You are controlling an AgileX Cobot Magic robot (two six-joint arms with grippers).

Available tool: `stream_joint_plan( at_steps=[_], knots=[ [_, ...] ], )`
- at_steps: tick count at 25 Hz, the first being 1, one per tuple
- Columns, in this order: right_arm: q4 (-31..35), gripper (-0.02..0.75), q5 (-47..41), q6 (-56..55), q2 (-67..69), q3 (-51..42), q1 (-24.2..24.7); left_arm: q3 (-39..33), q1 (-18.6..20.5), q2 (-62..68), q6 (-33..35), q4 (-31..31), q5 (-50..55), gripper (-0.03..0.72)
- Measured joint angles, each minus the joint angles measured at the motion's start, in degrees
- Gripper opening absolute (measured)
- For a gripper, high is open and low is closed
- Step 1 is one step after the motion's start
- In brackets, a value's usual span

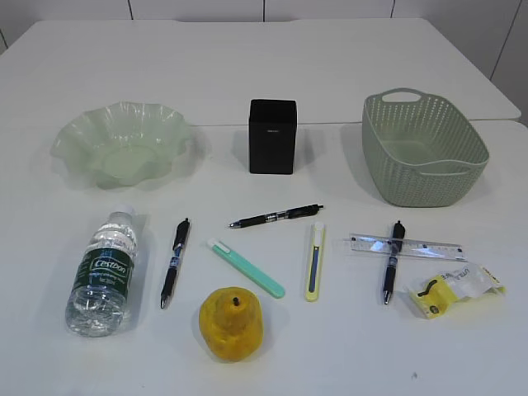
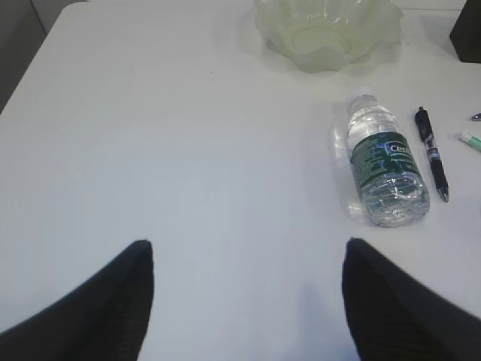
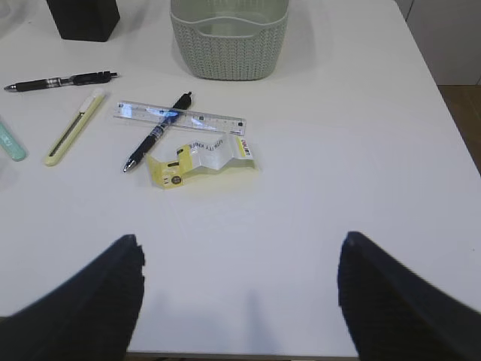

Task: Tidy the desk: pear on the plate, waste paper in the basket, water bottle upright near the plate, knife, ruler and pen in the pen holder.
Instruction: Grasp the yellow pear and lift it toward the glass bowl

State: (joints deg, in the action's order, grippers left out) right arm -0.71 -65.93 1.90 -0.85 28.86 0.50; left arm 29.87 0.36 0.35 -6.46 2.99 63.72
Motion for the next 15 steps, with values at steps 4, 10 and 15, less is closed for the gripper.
stream_joint_plan(
  at_steps=[4,10,15],
  knots=[
    [0.0,0.593,0.0,0.0,0.0,0.0,0.0,0.0,0.0,0.0,0.0,0.0,0.0,0.552],
    [0.0,0.592,0.0,0.0,0.0,0.0,0.0,0.0,0.0,0.0,0.0,0.0,0.0,0.552],
    [0.0,0.592,0.0,0.0,0.0,0.0,0.0,0.0,0.0,0.0,0.0,0.0,0.0,0.551]
  ],
)
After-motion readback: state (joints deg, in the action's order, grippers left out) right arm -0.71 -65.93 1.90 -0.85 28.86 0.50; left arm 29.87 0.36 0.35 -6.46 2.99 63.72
